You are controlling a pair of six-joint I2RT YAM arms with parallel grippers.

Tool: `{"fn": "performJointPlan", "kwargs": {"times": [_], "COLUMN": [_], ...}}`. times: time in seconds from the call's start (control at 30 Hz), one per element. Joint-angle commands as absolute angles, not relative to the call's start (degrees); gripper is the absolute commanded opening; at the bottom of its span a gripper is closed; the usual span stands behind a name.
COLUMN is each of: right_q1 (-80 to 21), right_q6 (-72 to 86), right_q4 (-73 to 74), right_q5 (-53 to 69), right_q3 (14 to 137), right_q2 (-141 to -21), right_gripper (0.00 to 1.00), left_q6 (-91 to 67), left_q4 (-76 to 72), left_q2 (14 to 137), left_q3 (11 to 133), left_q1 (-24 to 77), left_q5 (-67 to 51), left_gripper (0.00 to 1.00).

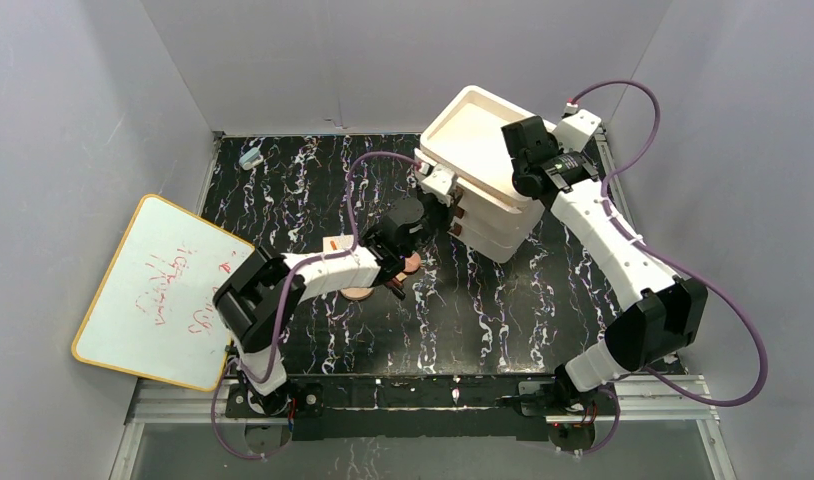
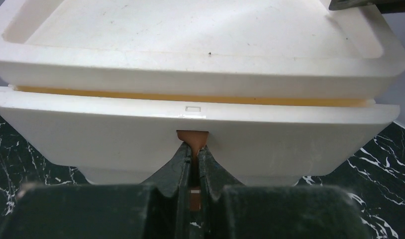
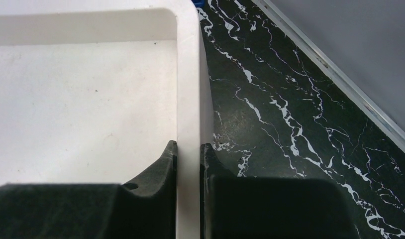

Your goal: Organize the makeup

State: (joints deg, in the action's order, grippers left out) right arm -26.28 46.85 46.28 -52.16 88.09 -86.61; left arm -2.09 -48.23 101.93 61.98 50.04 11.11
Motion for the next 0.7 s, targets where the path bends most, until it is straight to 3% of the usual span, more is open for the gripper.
{"fn": "performJointPlan", "kwargs": {"times": [0.0,0.33,0.67], "right_q1": [-23.93,-19.37,-18.53], "right_q6": [46.62,43.26,41.97], "right_q4": [43.50,39.38,36.69], "right_q5": [-46.12,-45.95,-46.39], "right_q3": [88.65,91.86,96.19], "right_q2": [-89.86,-94.65,-101.65], "right_gripper": [0.01,0.01,0.01], "left_q6": [-1.67,-4.05,-6.99], "left_q4": [-49.57,-45.27,-39.43], "left_q2": [91.44,81.77,77.81], "left_q3": [58.40,48.91,47.67], "left_q1": [50.10,50.10,50.10], "left_q5": [11.71,15.28,15.45], "left_gripper": [0.00,0.00,0.02]}}
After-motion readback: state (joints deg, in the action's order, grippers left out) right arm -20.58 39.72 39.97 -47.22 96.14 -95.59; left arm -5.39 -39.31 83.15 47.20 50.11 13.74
